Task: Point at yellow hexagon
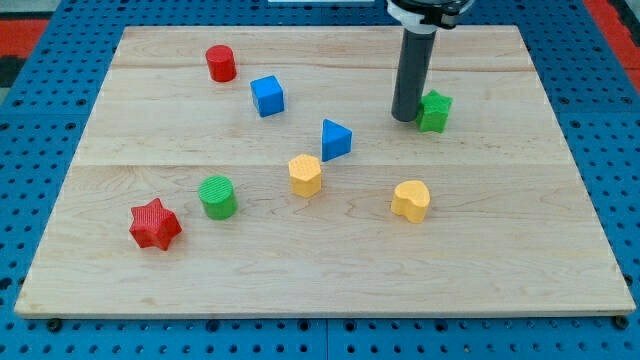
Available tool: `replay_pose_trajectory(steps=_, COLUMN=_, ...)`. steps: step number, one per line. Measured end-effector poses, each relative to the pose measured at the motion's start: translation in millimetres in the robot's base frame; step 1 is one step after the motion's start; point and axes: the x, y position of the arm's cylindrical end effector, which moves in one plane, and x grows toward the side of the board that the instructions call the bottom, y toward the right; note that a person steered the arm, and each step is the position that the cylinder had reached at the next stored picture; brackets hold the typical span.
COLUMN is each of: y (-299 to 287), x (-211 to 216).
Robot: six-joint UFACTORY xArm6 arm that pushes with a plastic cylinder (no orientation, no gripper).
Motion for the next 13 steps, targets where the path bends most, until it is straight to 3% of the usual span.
replay_pose_trajectory(steps=3, y=27, x=-32)
replay_pose_trajectory(steps=5, y=37, x=14)
replay_pose_trajectory(steps=7, y=-72, x=7)
replay_pose_trajectory(steps=13, y=-172, x=4)
